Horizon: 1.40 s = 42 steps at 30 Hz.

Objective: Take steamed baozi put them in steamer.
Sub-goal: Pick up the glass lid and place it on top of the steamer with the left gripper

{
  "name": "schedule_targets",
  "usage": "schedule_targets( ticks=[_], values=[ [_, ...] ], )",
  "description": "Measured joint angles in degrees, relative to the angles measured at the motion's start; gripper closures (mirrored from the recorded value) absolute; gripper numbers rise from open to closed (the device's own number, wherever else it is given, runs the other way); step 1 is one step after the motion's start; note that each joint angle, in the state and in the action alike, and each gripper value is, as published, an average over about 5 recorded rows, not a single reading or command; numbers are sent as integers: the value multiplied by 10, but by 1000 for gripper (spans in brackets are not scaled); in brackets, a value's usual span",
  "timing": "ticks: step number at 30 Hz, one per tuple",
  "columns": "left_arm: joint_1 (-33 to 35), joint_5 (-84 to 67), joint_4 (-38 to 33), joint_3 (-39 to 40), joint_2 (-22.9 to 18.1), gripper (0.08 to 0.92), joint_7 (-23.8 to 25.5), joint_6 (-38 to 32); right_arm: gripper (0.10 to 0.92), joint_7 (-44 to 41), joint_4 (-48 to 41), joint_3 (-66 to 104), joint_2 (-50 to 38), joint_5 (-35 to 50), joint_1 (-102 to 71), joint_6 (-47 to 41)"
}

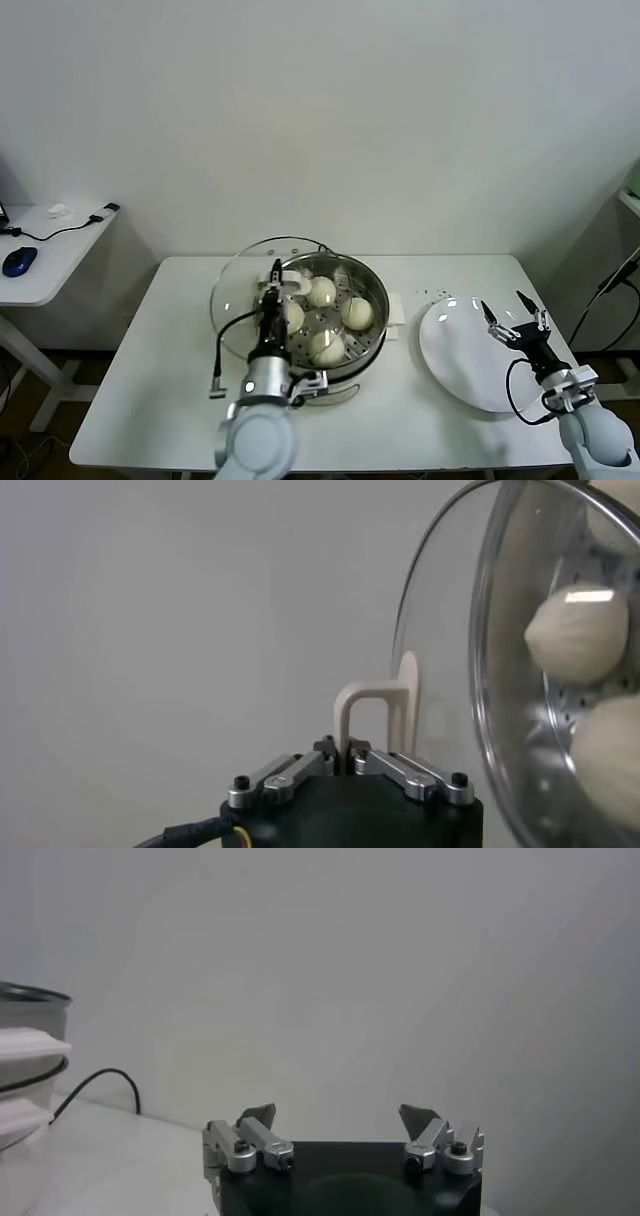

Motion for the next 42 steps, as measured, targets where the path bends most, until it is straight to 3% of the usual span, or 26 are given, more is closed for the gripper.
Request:
schedule_targets(
  ticks=[17,42],
  values=[
    [-44,23,104,61,-89,850,0,28,203,1,-12,12,-2,0,-7,11],
    [-60,45,137,62,-94,850,40,32,203,-4,-18,18,-1,0,-10,19]
  ],
)
